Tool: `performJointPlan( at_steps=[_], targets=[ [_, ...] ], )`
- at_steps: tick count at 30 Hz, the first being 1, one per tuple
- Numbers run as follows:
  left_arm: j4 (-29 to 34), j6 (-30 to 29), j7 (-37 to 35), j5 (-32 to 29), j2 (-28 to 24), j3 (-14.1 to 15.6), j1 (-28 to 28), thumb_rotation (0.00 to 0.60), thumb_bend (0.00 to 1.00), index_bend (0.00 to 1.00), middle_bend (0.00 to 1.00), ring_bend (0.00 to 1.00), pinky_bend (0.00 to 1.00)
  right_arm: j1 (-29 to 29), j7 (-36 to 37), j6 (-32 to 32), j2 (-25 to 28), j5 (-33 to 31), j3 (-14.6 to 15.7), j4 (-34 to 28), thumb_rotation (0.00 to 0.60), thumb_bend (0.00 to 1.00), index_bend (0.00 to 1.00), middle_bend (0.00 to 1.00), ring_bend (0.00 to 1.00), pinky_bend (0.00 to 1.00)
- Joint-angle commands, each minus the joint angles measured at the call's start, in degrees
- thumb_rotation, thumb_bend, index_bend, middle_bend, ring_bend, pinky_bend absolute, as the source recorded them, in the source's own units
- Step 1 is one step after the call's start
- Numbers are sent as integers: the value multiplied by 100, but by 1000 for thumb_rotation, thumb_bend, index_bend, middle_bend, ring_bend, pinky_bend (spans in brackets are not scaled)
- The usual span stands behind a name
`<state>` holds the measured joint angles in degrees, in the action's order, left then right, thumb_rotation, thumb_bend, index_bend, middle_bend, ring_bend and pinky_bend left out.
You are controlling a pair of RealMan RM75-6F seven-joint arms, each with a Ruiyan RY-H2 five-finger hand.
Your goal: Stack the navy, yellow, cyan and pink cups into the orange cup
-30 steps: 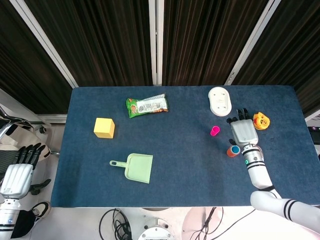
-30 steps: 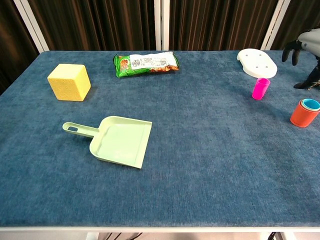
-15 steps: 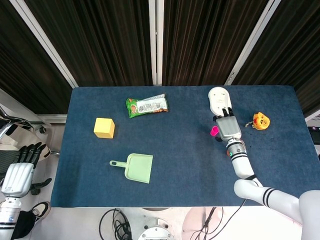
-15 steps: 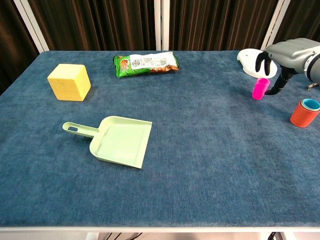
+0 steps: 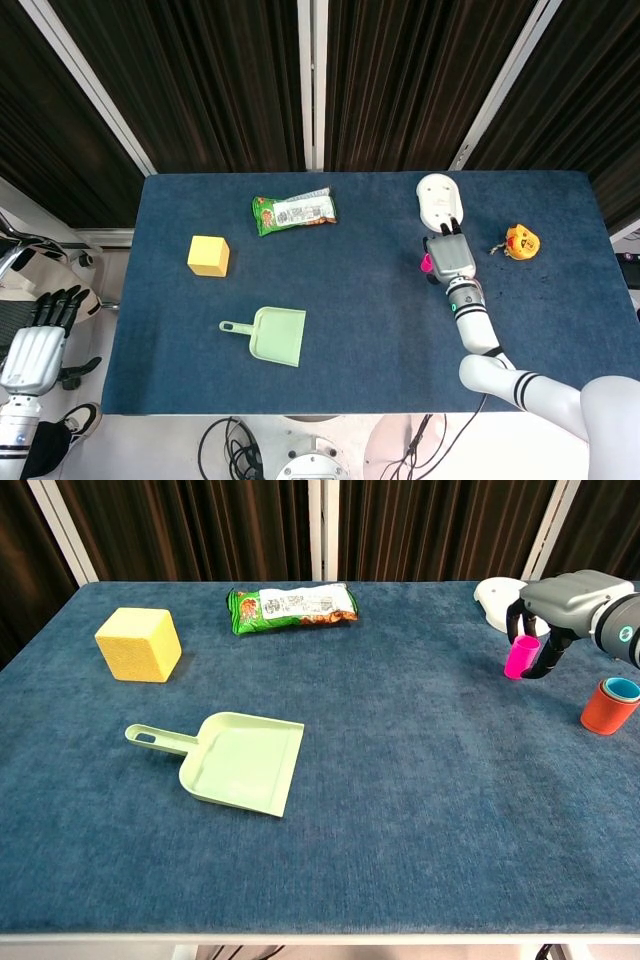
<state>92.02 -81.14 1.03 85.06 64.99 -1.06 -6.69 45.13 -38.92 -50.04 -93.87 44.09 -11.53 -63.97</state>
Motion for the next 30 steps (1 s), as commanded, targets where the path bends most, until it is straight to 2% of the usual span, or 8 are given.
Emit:
performJointPlan(
  at_steps=[1,13,18,22,30],
  targets=[
    [-8,19,16,8,10,9,-10,600,58,84,21,0,12,13,-10,-4,-46,-13,19,45,600,122,424,456,137,0],
    [15,-2,5,2,-34,11,3,600,59,84,21,0,12,39,66,-150,-241,88,1,285,600,234,587,553,225,0],
    [26,-2,-19,-3,-52,12,6,600,59,84,21,0,12,26,93,-214,-196,112,-41,209,600,242,607,570,241,0],
    [18,-2,-45,-11,-61,8,9,600,59,84,21,0,12,-24,139,-410,81,212,-117,-220,600,241,608,570,242,0],
    [12,6,-50,13,-39,0,-14,600,58,84,21,0,12,-317,-71,-791,1383,-12,-191,-2001,600,241,615,578,242,0]
  ],
)
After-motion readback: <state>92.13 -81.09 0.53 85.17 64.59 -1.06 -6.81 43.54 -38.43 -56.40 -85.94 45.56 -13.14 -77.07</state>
